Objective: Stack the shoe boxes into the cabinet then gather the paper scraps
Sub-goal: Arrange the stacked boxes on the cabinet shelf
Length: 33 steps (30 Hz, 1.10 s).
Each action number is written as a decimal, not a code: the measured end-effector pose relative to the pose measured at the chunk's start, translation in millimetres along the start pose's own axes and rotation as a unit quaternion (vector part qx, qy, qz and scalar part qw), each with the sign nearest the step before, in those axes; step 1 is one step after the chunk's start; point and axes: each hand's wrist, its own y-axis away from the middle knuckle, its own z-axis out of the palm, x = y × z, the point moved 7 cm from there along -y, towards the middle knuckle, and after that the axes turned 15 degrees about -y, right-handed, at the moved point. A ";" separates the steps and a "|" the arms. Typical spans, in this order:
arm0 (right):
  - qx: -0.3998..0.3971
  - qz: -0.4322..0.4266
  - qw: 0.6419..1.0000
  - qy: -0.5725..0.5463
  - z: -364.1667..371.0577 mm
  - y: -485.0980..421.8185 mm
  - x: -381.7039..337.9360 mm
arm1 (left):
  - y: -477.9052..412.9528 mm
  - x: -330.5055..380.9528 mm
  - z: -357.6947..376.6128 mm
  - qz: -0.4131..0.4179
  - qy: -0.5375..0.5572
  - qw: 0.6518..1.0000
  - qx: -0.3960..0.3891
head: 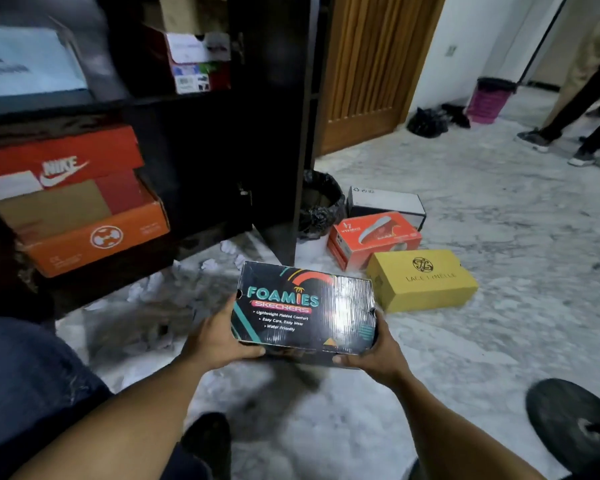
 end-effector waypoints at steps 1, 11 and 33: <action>-0.014 -0.020 1.000 0.000 15.1 -7.7 -19.6 | 8.5 -1.2 -31.2 -0.001 0.009 0.999 0.041; -0.064 -0.196 0.973 -0.105 171.7 -55.3 -284.1 | 99.5 -8.7 -338.4 -0.079 -0.083 0.936 0.334; -0.091 -0.356 0.905 -0.213 379.6 -273.3 -500.2 | -25.8 -76.3 -558.1 -0.228 -0.026 0.753 0.616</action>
